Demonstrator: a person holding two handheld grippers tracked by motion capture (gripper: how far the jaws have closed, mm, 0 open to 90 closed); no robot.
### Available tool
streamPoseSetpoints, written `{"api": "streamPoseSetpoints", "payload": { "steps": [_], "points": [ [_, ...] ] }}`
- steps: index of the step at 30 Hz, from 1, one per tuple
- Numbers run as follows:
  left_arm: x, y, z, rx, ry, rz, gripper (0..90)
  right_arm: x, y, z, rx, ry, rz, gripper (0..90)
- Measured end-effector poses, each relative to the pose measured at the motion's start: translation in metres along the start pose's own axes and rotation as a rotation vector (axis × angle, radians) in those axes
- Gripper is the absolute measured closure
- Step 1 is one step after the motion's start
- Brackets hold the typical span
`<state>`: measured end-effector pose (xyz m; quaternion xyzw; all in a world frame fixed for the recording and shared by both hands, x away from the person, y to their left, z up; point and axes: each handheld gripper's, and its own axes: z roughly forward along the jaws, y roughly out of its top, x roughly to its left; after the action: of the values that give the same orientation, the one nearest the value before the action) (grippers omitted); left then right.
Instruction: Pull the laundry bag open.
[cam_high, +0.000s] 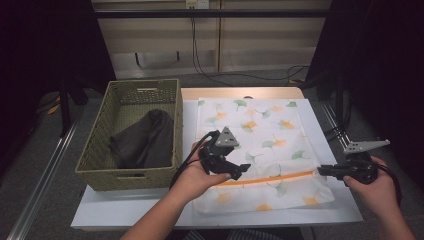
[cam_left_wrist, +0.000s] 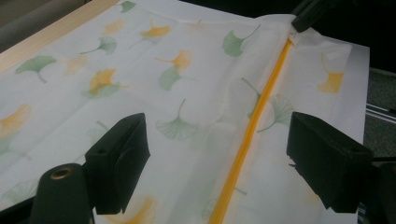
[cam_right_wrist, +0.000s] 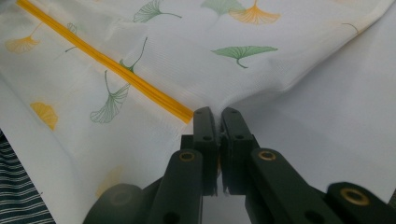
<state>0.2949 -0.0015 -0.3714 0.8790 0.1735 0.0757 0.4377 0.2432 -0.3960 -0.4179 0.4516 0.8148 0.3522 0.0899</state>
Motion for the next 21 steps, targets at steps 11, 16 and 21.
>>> {"api": "streamPoseSetpoints", "payload": {
  "steps": [11,16,21],
  "points": [
    [-0.016,0.008,0.036,-0.019,-0.081,0.001,22.6,0.002,-0.002,-0.002,-0.042,0.008,-0.03,86.5],
    [-0.025,0.013,0.046,-0.017,-0.11,0.012,23.2,0.005,-0.002,-0.001,-0.052,0.021,-0.033,86.5],
    [-0.034,0.014,0.063,-0.014,-0.143,0.015,25.3,0.009,0.001,-0.001,-0.067,0.03,-0.052,86.5]
  ]
}}
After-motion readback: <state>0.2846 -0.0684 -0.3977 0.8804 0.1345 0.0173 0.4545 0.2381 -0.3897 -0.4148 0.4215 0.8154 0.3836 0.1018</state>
